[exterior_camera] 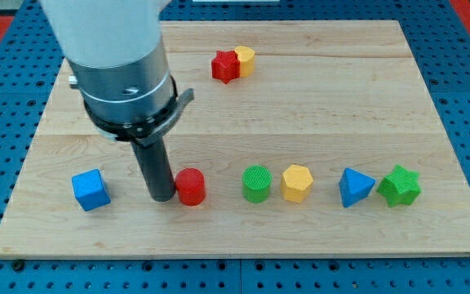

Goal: Move the blue cube parallel to the red circle

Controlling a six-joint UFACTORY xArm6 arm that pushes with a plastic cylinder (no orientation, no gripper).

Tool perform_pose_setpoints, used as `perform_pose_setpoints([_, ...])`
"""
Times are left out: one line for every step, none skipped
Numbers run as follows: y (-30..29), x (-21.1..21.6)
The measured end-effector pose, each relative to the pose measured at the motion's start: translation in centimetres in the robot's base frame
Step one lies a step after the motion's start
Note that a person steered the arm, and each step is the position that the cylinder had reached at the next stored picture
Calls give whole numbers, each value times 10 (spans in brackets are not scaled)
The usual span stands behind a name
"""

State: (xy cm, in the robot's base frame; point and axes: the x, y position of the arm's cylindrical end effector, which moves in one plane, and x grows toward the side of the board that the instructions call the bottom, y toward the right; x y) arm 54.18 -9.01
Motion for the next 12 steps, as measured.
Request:
perform_pose_setpoints([1, 1])
perform_pose_setpoints([-23, 41])
perform_pose_setpoints([-59, 53])
perform_pose_setpoints([-125, 52])
perform_pose_setpoints([-142, 36])
perform_pose_setpoints([-136, 24])
perform_pose_setpoints([-122, 24])
perform_pose_setpoints([-119, 21])
perform_pose_setpoints([-119, 19])
perform_pose_setpoints([-114, 19])
perform_pose_setpoints([-93, 24])
perform_pose_setpoints([-115, 28])
